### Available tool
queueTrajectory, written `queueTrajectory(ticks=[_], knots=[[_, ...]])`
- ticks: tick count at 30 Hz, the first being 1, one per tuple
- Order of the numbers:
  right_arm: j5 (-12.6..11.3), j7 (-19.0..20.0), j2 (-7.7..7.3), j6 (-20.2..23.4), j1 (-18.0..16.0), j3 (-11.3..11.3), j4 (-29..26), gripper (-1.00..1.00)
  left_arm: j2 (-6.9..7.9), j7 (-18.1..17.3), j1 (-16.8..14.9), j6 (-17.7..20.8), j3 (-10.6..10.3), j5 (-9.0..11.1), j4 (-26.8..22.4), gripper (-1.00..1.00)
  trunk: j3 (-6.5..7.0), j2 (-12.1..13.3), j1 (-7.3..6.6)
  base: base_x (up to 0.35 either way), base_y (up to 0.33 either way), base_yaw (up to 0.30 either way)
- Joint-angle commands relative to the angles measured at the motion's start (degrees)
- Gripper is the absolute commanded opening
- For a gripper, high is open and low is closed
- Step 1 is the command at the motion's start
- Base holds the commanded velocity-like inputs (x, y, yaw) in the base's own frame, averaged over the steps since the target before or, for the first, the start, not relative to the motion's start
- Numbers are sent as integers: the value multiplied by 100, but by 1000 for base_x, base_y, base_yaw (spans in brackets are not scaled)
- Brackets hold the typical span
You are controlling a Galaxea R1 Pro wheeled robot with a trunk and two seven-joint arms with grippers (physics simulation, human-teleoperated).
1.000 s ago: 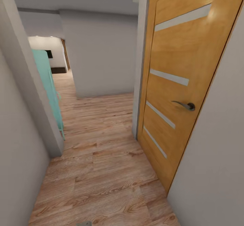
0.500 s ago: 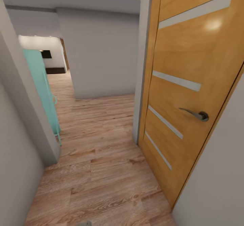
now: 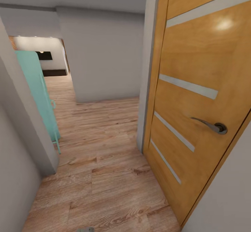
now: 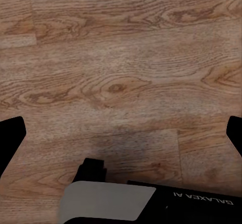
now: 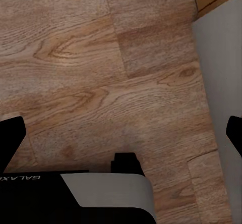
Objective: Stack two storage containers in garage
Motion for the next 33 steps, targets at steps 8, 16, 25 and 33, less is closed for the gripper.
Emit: queueTrajectory(ticks=[8, 16, 25, 33], knots=[[-67, -7, 4, -26, -6, 47, 14, 100, -1, 11, -3, -7, 4, 48, 0, 100, -6, -4, 0, 8, 0, 21], [-64, -7, 5, -26, -6, 48, 14, 100, -1, 11, -3, -7, 4, 52, 1, 100, -6, -4, 0, 0, 0, 211], [-64, -7, -1, -26, -6, 48, 14, 100, -10, 11, -3, -7, 4, 45, 0, 100, -6, -4, 0, 0, 0, 251], [-64, -7, -4, -26, -7, 48, 14, 100, -11, 11, -3, -6, 4, 46, 0, 100, -6, -4, 0, 0, 0, 254]])
